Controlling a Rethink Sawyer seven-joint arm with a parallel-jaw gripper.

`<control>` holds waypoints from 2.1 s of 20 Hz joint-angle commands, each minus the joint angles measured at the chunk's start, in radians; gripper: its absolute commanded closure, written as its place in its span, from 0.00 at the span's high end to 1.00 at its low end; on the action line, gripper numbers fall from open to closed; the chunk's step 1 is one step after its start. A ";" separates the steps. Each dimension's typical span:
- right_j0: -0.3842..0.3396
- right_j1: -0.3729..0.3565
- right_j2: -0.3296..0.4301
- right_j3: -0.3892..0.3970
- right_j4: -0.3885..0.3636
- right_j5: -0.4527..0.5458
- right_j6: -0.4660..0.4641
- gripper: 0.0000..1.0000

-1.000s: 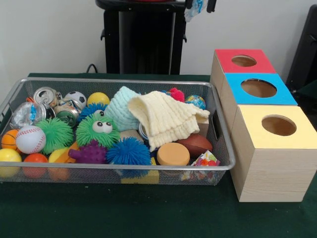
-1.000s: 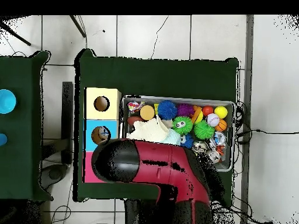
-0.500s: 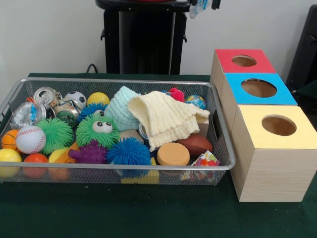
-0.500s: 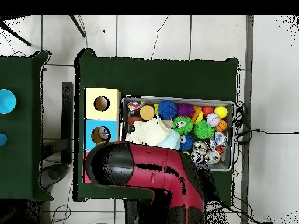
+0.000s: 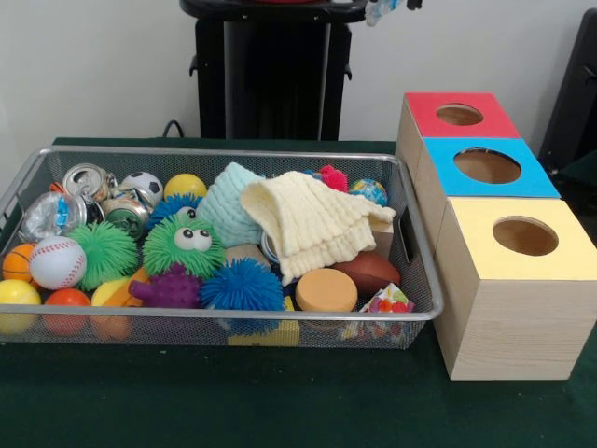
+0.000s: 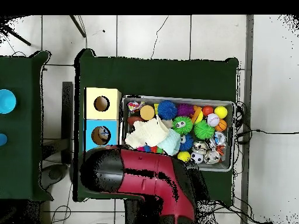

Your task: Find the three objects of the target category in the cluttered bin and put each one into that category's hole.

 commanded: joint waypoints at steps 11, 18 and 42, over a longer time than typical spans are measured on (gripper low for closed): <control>0.090 0.154 0.016 0.204 0.209 -0.271 0.419 0.00; 0.045 0.186 0.032 0.200 0.184 -0.322 0.366 0.00; 0.149 0.163 -0.033 0.166 0.190 -0.232 0.471 0.00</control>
